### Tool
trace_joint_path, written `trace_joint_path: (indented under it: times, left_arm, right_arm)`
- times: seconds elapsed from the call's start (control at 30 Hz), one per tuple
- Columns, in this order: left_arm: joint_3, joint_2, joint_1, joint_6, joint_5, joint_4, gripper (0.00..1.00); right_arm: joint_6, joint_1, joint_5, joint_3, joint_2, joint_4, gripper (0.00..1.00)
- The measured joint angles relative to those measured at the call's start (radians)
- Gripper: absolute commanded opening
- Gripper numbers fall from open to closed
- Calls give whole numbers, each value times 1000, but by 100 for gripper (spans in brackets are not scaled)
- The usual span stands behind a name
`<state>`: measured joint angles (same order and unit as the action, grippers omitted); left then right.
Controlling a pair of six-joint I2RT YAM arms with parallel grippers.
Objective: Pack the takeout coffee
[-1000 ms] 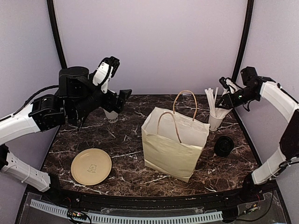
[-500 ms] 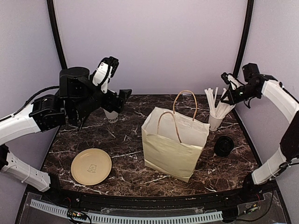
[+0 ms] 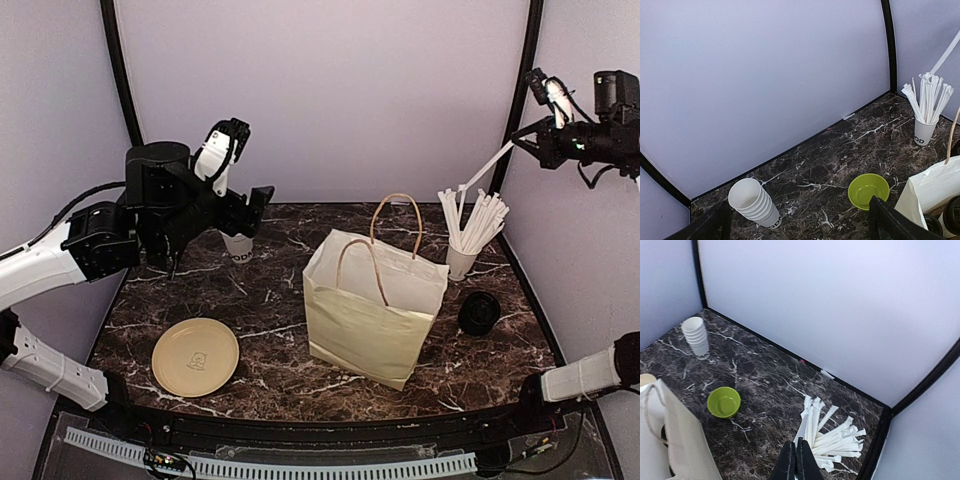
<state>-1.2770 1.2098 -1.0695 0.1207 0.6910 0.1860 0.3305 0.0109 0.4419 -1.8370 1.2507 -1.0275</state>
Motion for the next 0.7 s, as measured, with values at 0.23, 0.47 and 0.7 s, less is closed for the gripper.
trace_joint_path:
  times: [0.23,0.47,0.7]
  left_arm:
    - [0,0,0,7,29,-5,97]
    - [-13,8,0,2,27,-6,97]
    - [-13,13,0,2,24,-6,97]
  right_arm:
    - [91,0,356,-77,-80,-80,0]
    - [102,4,697,-77,-83,-85,0]
    - [85,118,762,-75,-39,-67,0]
